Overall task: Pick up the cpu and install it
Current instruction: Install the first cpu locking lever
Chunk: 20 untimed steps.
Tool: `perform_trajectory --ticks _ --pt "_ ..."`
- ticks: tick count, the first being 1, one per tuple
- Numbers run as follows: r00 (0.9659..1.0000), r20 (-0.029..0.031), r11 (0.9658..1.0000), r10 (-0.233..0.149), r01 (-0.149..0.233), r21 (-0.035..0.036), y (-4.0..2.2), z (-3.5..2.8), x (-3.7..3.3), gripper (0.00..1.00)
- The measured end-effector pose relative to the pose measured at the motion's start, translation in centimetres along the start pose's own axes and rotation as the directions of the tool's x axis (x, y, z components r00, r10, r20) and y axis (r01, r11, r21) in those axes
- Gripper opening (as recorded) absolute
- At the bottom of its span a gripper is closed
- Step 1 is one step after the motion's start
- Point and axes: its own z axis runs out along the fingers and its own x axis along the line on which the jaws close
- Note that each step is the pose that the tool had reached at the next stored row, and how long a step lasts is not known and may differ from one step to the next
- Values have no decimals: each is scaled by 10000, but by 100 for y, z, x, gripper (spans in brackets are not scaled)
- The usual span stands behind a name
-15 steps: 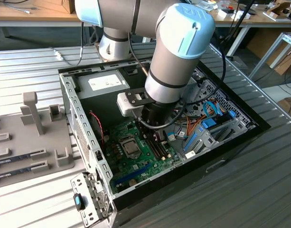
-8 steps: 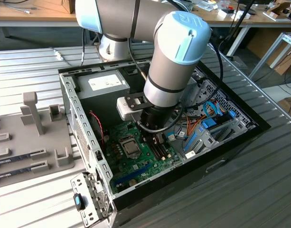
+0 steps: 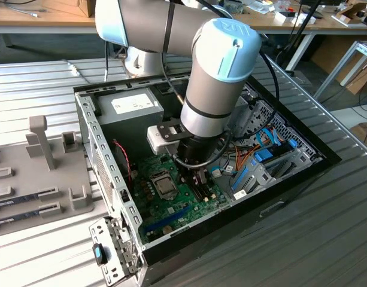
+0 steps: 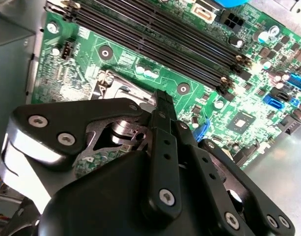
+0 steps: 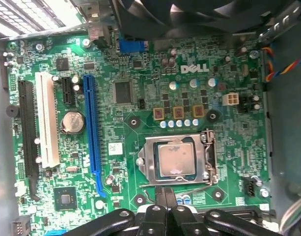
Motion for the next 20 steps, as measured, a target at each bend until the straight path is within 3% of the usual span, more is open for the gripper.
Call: perform_trajectory --ticks 1,5,12,20 --pt "10000 -33 10000 1 -1 0 -6 42 -2 11" --pt "10000 -46 10000 2 -2 -1 -16 129 -7 11" --pt "10000 -49 10000 1 -1 -1 -25 177 6 11" --pt "10000 -48 10000 -1 1 -7 -109 245 19 11"
